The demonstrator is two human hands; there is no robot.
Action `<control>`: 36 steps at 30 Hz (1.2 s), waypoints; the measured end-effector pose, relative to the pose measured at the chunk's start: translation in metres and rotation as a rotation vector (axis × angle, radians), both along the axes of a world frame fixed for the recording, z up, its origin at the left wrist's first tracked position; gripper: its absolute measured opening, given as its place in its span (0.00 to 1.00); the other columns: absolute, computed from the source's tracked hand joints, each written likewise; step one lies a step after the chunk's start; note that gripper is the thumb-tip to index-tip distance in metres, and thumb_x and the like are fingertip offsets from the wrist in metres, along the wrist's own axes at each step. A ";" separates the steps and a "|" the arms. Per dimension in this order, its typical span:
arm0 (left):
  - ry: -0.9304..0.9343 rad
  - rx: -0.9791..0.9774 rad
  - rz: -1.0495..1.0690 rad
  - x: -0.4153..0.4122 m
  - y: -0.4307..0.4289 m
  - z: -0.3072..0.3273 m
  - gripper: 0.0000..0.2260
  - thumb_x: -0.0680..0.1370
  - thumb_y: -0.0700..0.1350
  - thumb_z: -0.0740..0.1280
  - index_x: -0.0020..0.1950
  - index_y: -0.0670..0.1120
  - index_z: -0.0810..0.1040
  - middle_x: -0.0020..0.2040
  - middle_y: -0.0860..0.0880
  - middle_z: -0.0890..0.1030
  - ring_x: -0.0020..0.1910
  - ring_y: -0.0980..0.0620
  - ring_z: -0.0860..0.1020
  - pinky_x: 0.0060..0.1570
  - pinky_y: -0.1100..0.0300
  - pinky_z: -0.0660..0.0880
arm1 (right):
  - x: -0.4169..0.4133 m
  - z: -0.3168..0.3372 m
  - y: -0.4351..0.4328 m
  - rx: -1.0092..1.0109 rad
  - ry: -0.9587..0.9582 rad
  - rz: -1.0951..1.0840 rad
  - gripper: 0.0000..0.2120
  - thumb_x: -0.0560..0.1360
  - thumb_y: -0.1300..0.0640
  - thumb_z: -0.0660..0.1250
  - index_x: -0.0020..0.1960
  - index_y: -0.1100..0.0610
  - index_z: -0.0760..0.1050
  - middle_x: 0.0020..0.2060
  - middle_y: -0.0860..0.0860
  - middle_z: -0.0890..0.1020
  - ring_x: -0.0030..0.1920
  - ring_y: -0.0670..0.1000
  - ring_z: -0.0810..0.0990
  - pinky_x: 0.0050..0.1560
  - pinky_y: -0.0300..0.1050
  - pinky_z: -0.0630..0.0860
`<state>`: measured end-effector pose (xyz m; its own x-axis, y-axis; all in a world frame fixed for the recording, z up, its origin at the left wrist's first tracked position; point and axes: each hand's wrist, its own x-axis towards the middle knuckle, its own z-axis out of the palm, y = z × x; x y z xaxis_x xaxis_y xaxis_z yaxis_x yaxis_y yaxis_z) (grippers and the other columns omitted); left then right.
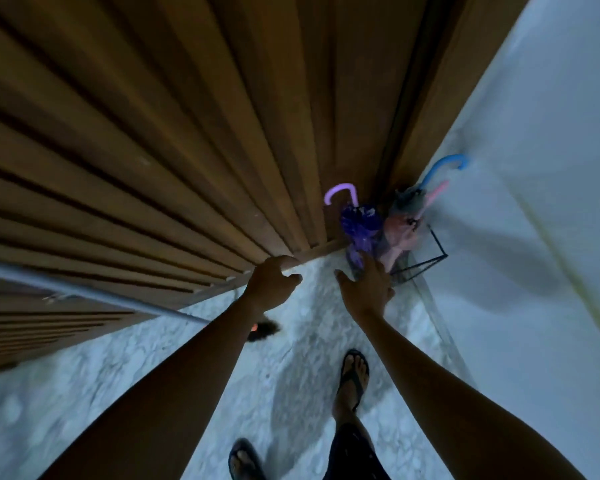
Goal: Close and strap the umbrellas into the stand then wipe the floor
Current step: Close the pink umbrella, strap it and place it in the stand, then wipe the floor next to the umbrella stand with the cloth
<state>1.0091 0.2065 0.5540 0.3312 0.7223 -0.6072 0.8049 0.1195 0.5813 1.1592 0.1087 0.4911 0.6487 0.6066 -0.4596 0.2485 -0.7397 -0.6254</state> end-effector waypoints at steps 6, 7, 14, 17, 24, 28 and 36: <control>-0.038 0.070 0.125 -0.140 -0.014 0.056 0.05 0.74 0.43 0.70 0.50 0.46 0.82 0.51 0.41 0.85 0.50 0.44 0.82 0.53 0.49 0.77 | -0.128 0.060 0.018 0.110 0.056 0.204 0.20 0.75 0.42 0.69 0.63 0.49 0.77 0.60 0.51 0.81 0.62 0.56 0.78 0.65 0.57 0.74; -0.057 0.058 0.158 -0.167 -0.016 0.059 0.04 0.75 0.42 0.71 0.49 0.47 0.82 0.52 0.42 0.85 0.52 0.45 0.82 0.55 0.51 0.77 | -0.149 0.074 0.021 0.126 0.049 0.238 0.17 0.76 0.43 0.69 0.62 0.48 0.78 0.59 0.51 0.82 0.62 0.55 0.79 0.65 0.55 0.73; -0.248 0.080 0.277 -0.345 -0.025 0.116 0.09 0.72 0.33 0.71 0.47 0.46 0.83 0.51 0.41 0.82 0.55 0.40 0.81 0.62 0.46 0.77 | -0.304 0.142 0.026 0.267 0.048 0.377 0.06 0.79 0.52 0.67 0.43 0.50 0.76 0.41 0.50 0.80 0.40 0.47 0.77 0.45 0.45 0.76; -0.224 0.189 0.242 -0.407 -0.013 0.156 0.14 0.75 0.33 0.67 0.57 0.43 0.82 0.52 0.46 0.81 0.55 0.47 0.79 0.57 0.58 0.74 | -0.367 0.187 0.040 0.272 0.022 0.527 0.03 0.82 0.57 0.63 0.52 0.50 0.72 0.42 0.42 0.72 0.42 0.41 0.71 0.53 0.41 0.75; -0.287 0.442 0.275 -0.523 0.036 0.242 0.10 0.72 0.40 0.68 0.45 0.56 0.81 0.50 0.48 0.82 0.58 0.45 0.80 0.63 0.45 0.76 | -0.468 0.279 0.083 0.545 0.087 0.544 0.08 0.76 0.59 0.72 0.49 0.45 0.80 0.43 0.40 0.82 0.45 0.43 0.81 0.43 0.31 0.74; -0.311 0.634 0.300 -0.547 0.037 0.319 0.11 0.72 0.38 0.66 0.45 0.54 0.80 0.53 0.46 0.83 0.58 0.46 0.81 0.61 0.49 0.77 | -0.503 0.340 0.107 0.650 0.049 0.618 0.08 0.75 0.56 0.73 0.52 0.47 0.81 0.49 0.41 0.82 0.52 0.44 0.81 0.48 0.34 0.75; -0.130 0.895 0.403 -0.604 0.042 0.396 0.09 0.78 0.42 0.68 0.56 0.53 0.81 0.62 0.52 0.81 0.62 0.50 0.79 0.51 0.61 0.74 | -0.563 0.418 0.139 0.757 0.003 0.730 0.06 0.75 0.50 0.72 0.52 0.44 0.81 0.54 0.42 0.82 0.55 0.45 0.80 0.56 0.42 0.76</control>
